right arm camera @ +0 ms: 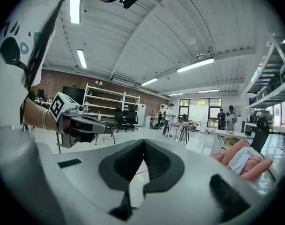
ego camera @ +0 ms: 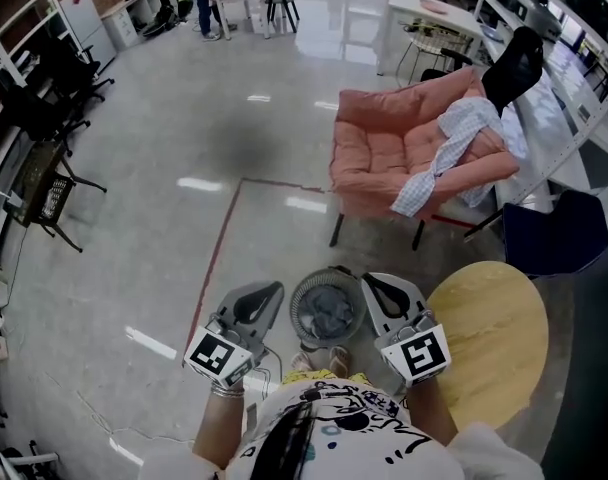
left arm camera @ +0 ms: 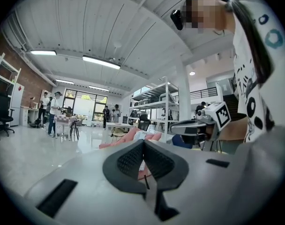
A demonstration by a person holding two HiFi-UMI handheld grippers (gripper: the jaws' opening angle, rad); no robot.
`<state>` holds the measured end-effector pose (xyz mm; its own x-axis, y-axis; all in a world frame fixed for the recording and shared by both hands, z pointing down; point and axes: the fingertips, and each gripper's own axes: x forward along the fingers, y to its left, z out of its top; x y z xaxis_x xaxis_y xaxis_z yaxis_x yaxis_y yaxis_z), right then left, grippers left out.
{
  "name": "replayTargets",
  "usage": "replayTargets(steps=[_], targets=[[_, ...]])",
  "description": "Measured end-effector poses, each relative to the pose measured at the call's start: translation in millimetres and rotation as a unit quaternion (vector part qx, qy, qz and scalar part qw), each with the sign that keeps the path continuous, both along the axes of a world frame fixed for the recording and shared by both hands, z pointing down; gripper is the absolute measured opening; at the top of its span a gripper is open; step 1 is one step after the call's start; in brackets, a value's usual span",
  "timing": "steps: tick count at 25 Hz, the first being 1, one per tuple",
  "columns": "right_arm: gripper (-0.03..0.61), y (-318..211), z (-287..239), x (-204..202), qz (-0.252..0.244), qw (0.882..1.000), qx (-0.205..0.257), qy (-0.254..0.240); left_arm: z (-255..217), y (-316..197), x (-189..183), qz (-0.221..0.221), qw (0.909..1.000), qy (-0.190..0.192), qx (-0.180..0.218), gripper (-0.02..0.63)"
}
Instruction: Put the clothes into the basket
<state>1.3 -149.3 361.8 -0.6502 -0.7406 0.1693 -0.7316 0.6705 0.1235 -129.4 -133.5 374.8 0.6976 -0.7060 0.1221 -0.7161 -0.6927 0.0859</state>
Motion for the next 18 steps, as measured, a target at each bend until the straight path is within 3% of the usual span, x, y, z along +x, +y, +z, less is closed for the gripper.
replayTargets(steps=[18], targets=[[0.028,-5.4,-36.6,35.7,0.011,1.000,0.012,-0.011,-41.3,1.4,1.5,0.004,0.9982,-0.031,0.051,0.014]])
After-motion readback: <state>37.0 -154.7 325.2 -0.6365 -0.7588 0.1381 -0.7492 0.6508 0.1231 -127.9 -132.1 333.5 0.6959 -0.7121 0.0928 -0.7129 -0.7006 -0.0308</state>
